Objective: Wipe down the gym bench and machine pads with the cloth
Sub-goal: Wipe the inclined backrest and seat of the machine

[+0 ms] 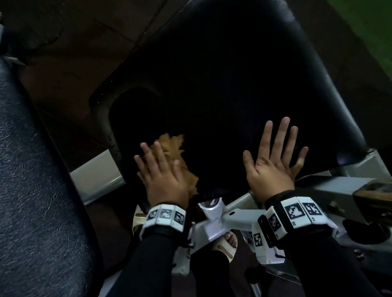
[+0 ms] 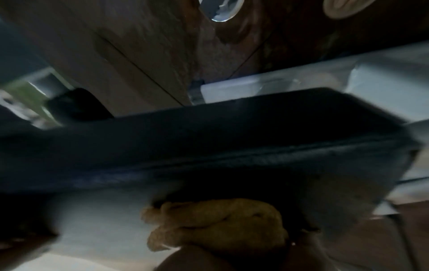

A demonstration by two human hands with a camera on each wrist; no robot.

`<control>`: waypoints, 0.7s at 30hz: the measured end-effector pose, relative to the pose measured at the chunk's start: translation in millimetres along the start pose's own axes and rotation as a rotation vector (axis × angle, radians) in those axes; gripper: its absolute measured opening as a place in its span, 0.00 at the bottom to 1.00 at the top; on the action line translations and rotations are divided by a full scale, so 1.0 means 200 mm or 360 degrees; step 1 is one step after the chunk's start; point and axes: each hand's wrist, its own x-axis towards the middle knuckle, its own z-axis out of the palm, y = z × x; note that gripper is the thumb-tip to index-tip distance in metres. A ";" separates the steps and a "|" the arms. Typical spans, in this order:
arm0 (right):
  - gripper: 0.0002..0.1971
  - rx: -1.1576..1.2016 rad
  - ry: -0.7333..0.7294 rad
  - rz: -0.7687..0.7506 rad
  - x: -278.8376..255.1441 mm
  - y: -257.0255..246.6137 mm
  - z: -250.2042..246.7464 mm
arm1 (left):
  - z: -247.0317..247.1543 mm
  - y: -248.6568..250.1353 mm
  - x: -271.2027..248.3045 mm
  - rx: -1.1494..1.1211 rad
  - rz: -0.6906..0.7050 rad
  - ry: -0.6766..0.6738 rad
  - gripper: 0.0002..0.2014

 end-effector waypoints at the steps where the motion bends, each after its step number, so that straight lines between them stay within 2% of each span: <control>1: 0.36 -0.0005 -0.0016 0.0002 0.00 0.00 -0.01 | -0.01 -0.04 0.03 -0.0035 -0.0112 0.0052 0.30; 5: 0.37 0.0006 -0.0070 0.0007 0.00 -0.01 -0.04 | -0.02 -0.15 -0.01 -0.0298 -0.0504 0.0234 0.28; 8: 0.36 0.0014 -0.0090 0.0017 -0.01 -0.02 -0.05 | 0.01 -0.12 -0.13 -0.0361 -0.0609 0.0275 0.28; 10: 0.36 0.0005 -0.0101 0.0028 -0.01 -0.02 -0.05 | 0.04 -0.06 -0.20 -0.0372 -0.0662 0.0206 0.29; 12: 0.37 0.0012 -0.0110 0.0031 -0.01 -0.03 -0.06 | 0.06 0.01 -0.25 -0.0331 -0.0597 0.0103 0.30; 18: 0.37 0.0024 -0.0132 0.0030 0.00 -0.03 -0.06 | 0.07 0.18 -0.19 -0.0062 0.0024 -0.0065 0.30; 21: 0.37 0.0020 -0.0148 0.0030 0.00 -0.04 -0.06 | 0.04 0.16 -0.07 0.0010 0.0067 -0.0043 0.30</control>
